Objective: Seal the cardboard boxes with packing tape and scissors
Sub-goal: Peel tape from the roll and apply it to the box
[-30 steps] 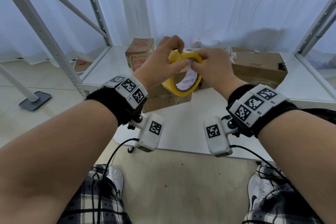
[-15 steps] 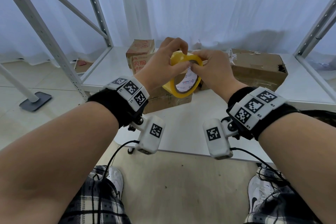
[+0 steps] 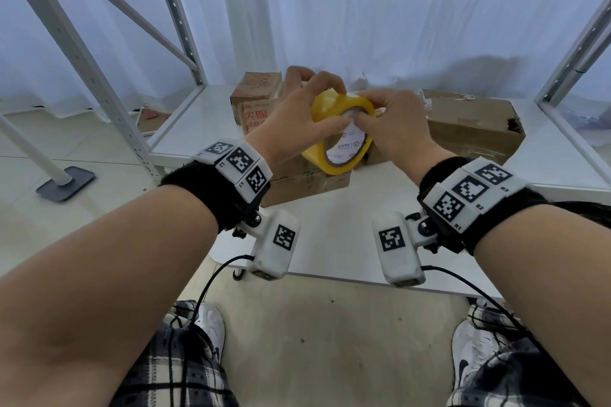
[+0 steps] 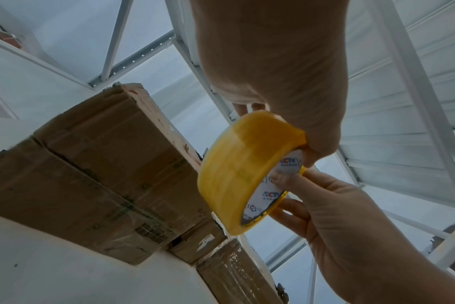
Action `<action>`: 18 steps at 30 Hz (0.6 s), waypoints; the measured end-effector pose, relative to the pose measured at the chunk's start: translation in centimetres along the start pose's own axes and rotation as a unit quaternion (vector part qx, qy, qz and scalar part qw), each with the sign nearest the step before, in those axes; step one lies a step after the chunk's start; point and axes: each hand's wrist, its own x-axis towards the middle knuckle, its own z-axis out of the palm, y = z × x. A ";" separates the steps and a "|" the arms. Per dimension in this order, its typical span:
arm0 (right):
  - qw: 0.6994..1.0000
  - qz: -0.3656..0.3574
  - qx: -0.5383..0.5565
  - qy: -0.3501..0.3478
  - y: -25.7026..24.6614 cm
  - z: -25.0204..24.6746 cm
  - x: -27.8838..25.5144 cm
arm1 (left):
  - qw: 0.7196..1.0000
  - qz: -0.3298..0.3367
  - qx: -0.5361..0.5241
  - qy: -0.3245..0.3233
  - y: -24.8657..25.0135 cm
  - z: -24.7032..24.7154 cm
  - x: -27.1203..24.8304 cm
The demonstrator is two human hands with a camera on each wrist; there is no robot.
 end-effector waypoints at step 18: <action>0.999 -0.040 0.032 0.001 -0.6 0.5 -0.3 | 0.991 0.067 -0.062 0.102 0.8 1.0 -0.3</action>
